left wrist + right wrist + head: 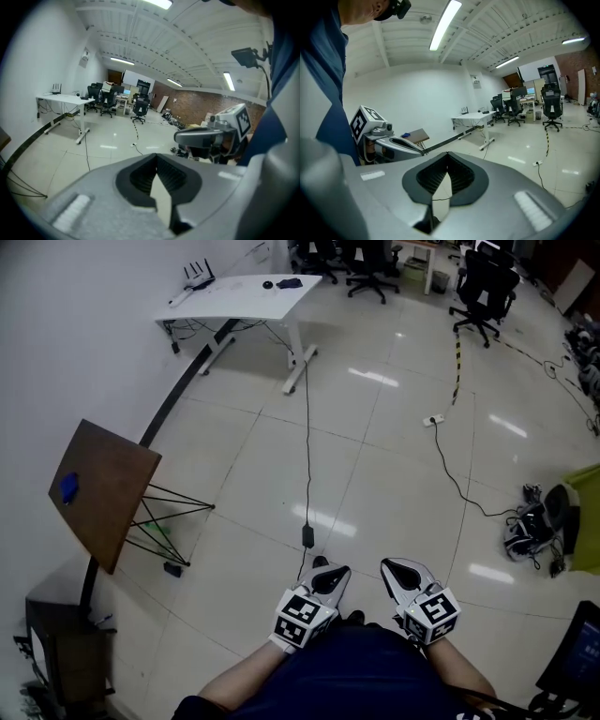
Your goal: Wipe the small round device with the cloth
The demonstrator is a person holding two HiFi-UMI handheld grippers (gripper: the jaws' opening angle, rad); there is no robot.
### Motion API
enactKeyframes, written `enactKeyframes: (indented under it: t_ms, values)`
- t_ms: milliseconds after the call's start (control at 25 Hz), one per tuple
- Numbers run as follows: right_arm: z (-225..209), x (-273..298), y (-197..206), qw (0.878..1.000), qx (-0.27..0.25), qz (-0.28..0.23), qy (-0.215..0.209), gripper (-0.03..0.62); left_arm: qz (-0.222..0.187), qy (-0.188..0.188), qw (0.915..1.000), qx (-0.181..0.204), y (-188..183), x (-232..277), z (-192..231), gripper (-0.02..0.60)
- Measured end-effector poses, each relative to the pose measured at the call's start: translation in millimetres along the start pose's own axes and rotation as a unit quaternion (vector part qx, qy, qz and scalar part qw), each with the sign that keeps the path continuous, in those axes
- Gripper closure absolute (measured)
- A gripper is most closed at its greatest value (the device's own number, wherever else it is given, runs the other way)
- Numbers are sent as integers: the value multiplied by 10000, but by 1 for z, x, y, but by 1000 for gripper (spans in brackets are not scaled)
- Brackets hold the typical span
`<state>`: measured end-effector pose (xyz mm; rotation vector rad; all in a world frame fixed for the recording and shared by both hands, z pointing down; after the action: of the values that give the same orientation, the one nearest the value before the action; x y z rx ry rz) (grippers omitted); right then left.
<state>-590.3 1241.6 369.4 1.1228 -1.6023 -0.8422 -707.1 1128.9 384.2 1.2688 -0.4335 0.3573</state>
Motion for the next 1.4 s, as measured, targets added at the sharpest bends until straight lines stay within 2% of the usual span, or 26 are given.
enactKeyframes:
  t_ms: [240, 520, 800, 1000, 1160, 1400]
  values:
    - [-33, 45, -35, 9997, -8, 69, 224, 589, -158, 72, 9998, -97, -34, 27, 53, 580]
    - [-48, 107, -71, 9992, -149, 330, 169, 589, -305, 190, 9994, -20, -65, 41, 108, 580]
    - [-69, 148, -92, 9987, -140, 425, 255, 589, -381, -17, 9987, -328, -74, 49, 157, 580]
    - [-84, 174, -97, 9983, -119, 553, 121, 589, -377, -52, 9978, -546, -87, 62, 174, 580]
    - [-105, 195, -100, 9982, -85, 574, -121, 589, -303, -281, 9980, -478, -93, 77, 190, 580]
    - [-156, 232, -120, 9975, -156, 482, -499, 589, -295, -790, 9950, -527, -127, 111, 217, 580]
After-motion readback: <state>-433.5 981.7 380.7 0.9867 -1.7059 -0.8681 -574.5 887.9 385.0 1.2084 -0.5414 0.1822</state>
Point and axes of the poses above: the fingertips, and each gripper's own axes: x forward along the fingers, z to its left, y out of its underside, the point moved 7 cm from there along -x, backward along the fingers, and after that the axes turned 6 degrees about -y, right-handed, at the moved point
